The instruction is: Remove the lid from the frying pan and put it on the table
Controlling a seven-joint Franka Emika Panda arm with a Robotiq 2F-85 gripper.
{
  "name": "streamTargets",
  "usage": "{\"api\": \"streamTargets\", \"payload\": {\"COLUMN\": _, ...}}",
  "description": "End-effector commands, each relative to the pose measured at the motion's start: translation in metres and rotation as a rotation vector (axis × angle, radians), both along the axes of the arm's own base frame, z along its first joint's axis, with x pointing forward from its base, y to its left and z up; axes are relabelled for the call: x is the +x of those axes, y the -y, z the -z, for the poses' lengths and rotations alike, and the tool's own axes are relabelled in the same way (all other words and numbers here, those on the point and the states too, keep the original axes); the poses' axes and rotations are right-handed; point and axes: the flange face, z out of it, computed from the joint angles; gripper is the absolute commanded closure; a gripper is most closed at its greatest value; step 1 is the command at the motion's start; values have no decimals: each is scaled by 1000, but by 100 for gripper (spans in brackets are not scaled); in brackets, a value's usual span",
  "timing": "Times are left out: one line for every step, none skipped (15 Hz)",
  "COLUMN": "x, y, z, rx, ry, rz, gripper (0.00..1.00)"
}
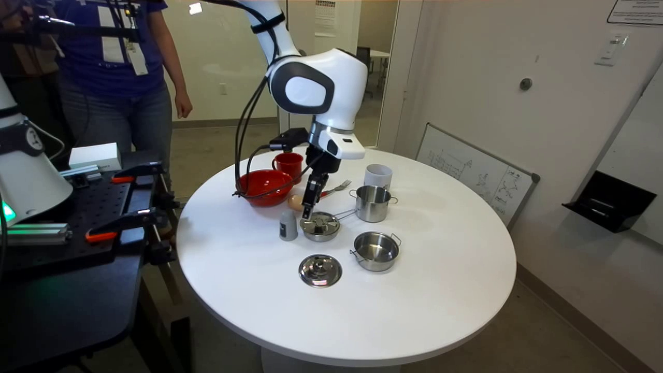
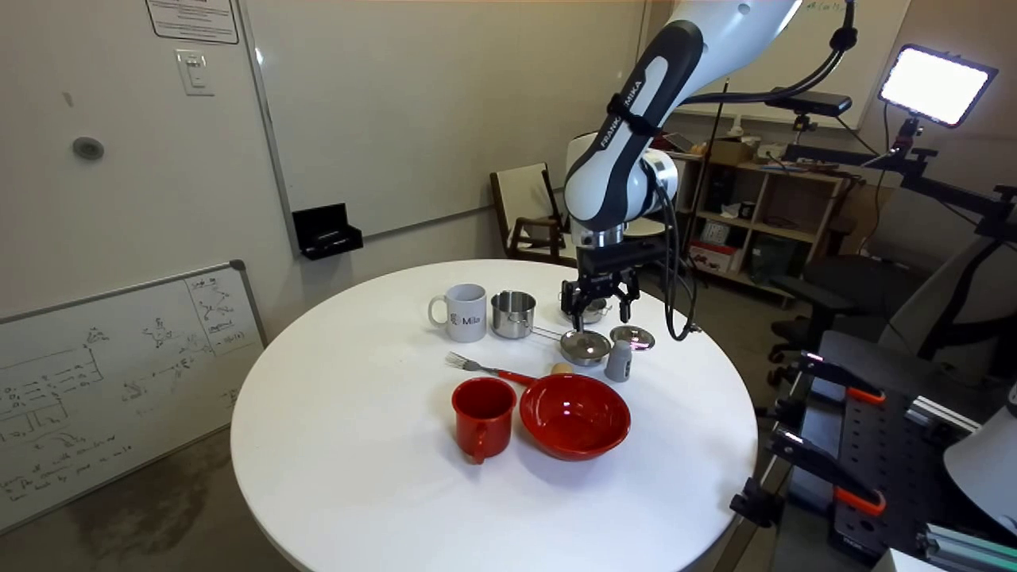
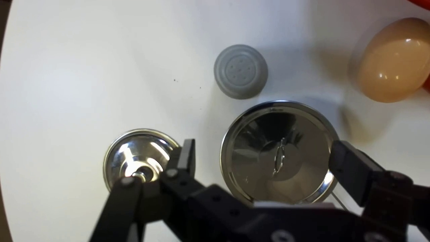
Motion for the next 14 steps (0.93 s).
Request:
{"api": "streamTargets", "payload": {"x": 9, "y": 1, "z": 12, "rx": 8, "ry": 23, "rz": 10, "gripper": 0}}
{"api": "streamTargets", "payload": {"x": 10, "y": 1, "z": 13, "rx": 10, "ry": 24, "rz": 10, "gripper": 0}}
{"api": "streamTargets", "payload": {"x": 11, "y": 1, "z": 15, "rx": 11, "ry": 25, "rz": 9, "gripper": 0}}
{"api": "streamTargets", "payload": {"x": 12, "y": 0, "z": 17, "rx": 13, "ry": 25, "rz": 9, "gripper": 0}}
{"api": "streamTargets", "payload": {"x": 13, "y": 0, "z": 19, "rx": 13, "ry": 26, "rz": 9, "gripper": 0}}
{"api": "streamTargets", "payload": {"x": 14, "y": 0, "z": 21, "rx": 15, "ry": 27, "rz": 10, "gripper": 0}}
{"api": "streamTargets", "payload": {"x": 16, "y": 0, "z": 22, "rx": 16, "ry": 27, "rz": 11, "gripper": 0}}
{"api": "streamTargets", "payload": {"x": 17, "y": 1, "z": 23, "rx": 17, "ry": 28, "rz": 11, "gripper": 0}}
{"api": "streamTargets", "payload": {"x": 18, "y": 1, "z": 25, "rx": 17, "ry": 27, "rz": 11, "gripper": 0}}
{"api": "streamTargets", "payload": {"x": 18, "y": 1, "z": 27, "rx": 19, "ry": 27, "rz": 12, "gripper": 0}}
{"api": "streamTargets", "payload": {"x": 19, "y": 2, "z": 29, "rx": 21, "ry": 27, "rz": 15, "gripper": 0}}
{"api": "streamTargets", "payload": {"x": 19, "y": 2, "z": 31, "rx": 25, "ry": 30, "rz": 17, "gripper": 1}}
{"api": "streamTargets", "payload": {"x": 20, "y": 3, "z": 33, "rx": 27, "ry": 29, "rz": 20, "gripper": 4}}
{"api": "streamTargets", "payload": {"x": 20, "y": 3, "z": 34, "rx": 30, "ry": 30, "rz": 23, "gripper": 23}}
